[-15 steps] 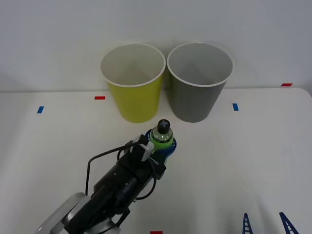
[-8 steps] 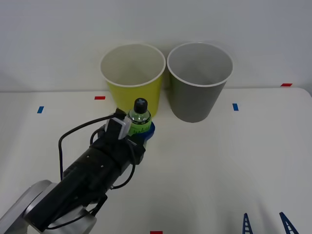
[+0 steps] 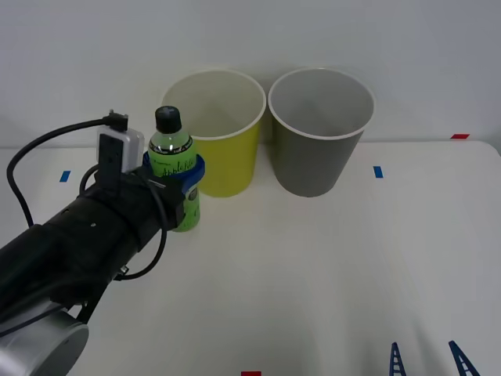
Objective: Put cans in the gray bin and PET bottles in the light green bin.
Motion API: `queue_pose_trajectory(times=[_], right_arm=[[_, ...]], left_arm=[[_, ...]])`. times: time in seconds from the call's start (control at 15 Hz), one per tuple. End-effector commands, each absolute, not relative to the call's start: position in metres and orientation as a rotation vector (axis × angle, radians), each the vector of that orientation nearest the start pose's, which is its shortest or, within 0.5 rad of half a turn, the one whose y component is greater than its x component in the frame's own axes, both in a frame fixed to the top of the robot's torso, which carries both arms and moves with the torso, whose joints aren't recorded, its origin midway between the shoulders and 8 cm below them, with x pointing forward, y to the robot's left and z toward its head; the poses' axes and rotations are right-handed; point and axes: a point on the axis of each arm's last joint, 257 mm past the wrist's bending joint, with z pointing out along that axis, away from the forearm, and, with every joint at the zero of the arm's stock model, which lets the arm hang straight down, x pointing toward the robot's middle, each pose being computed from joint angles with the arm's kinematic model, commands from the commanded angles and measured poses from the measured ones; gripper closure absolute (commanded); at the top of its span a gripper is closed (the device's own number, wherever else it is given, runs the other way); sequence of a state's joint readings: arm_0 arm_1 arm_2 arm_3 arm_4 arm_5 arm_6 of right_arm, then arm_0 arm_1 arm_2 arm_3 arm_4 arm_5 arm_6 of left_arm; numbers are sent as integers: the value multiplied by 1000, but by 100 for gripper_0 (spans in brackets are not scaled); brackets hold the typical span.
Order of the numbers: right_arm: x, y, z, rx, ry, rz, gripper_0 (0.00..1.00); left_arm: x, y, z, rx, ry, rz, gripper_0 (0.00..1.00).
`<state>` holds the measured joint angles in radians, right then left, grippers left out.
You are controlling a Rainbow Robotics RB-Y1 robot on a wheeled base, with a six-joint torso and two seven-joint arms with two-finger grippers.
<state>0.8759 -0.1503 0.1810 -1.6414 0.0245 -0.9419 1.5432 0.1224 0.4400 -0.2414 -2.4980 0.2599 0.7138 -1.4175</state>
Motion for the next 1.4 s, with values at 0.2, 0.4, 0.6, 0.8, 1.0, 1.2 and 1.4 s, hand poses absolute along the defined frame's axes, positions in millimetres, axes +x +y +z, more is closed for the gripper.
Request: queue_pose_trajectory(times=[0.2, 0.4, 0.6, 0.8, 1.0, 1.2, 1.4], right_arm=[[226, -253, -285, -52, 1411, -62, 23], [226, -253, -285, -52, 1411, -62, 23], [226, -253, -285, -52, 1411, -62, 23], [226, -253, -285, -52, 1411, -62, 23], [226, -253, -285, -52, 1411, -62, 23], [226, -253, -285, -52, 1411, -62, 23], [226, -253, -285, -52, 1411, -62, 23]], left_arm=[[426, 140, -8, 338, 1597, -324, 100], [432, 142, 21, 349, 1564, -325, 100], [439, 139, 45, 373, 1541, -281, 100], [466, 134, 61, 377, 1525, -290, 100], [491, 116, 78, 401, 1516, -316, 100], [516, 101, 78, 419, 1499, -308, 100], [537, 88, 73, 408, 1469, -340, 100]])
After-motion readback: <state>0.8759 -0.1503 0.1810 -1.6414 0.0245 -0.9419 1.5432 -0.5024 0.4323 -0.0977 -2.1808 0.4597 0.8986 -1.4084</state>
